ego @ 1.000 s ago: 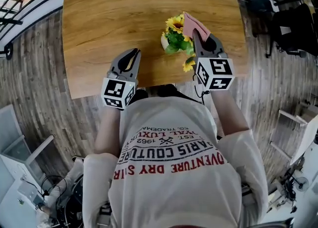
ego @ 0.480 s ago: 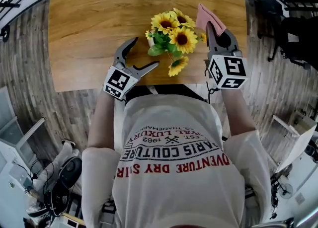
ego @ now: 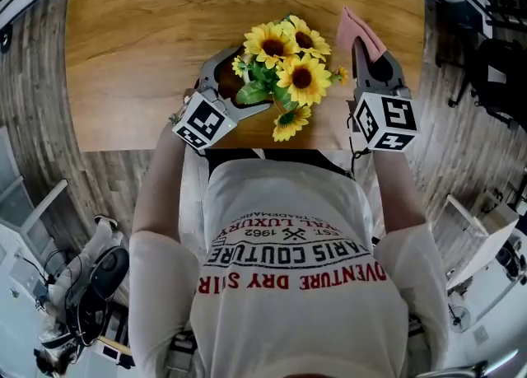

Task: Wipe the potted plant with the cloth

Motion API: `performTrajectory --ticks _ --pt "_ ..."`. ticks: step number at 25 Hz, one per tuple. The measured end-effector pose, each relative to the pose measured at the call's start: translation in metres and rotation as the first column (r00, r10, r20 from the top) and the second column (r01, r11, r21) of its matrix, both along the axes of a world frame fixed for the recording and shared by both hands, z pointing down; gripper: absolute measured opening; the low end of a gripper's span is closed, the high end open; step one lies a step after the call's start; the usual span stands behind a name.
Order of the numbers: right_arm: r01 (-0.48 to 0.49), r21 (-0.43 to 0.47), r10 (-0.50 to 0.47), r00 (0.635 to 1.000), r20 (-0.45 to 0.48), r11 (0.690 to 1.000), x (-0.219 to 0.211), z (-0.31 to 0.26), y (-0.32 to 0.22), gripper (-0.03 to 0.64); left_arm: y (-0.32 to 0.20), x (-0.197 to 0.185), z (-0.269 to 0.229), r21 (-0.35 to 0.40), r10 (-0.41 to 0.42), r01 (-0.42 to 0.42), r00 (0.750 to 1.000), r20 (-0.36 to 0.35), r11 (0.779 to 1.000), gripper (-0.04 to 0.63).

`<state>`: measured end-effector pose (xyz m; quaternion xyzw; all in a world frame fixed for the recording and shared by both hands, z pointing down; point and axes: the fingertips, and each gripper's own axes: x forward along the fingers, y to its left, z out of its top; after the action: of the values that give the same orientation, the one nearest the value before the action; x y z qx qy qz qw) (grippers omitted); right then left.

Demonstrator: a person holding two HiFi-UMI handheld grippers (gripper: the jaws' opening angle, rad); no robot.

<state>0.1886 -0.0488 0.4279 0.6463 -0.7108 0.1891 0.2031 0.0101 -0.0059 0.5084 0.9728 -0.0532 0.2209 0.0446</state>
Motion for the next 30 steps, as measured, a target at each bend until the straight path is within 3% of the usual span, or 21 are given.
performTrajectory --ticks 11,18,23,30 --pt "0.0 -0.066 0.002 1.0 0.017 0.998 0.007 0.031 -0.005 0.034 0.002 0.027 0.012 -0.019 0.181 -0.18 0.982 0.059 0.983 0.541" --pt "-0.002 -0.075 0.003 1.0 0.014 0.997 -0.003 0.03 0.003 0.034 0.009 0.016 0.01 0.047 0.19 -0.197 0.974 0.127 0.979 0.538" --pt "-0.006 -0.095 0.007 1.0 0.011 0.995 -0.003 0.034 0.009 0.034 0.01 0.012 0.007 0.058 0.171 -0.18 0.976 0.133 0.982 0.537" --pt "-0.019 -0.115 0.019 1.0 0.001 0.993 0.01 0.037 0.018 0.034 -0.002 0.012 0.0 0.036 0.069 -0.073 0.992 0.102 0.997 0.537"
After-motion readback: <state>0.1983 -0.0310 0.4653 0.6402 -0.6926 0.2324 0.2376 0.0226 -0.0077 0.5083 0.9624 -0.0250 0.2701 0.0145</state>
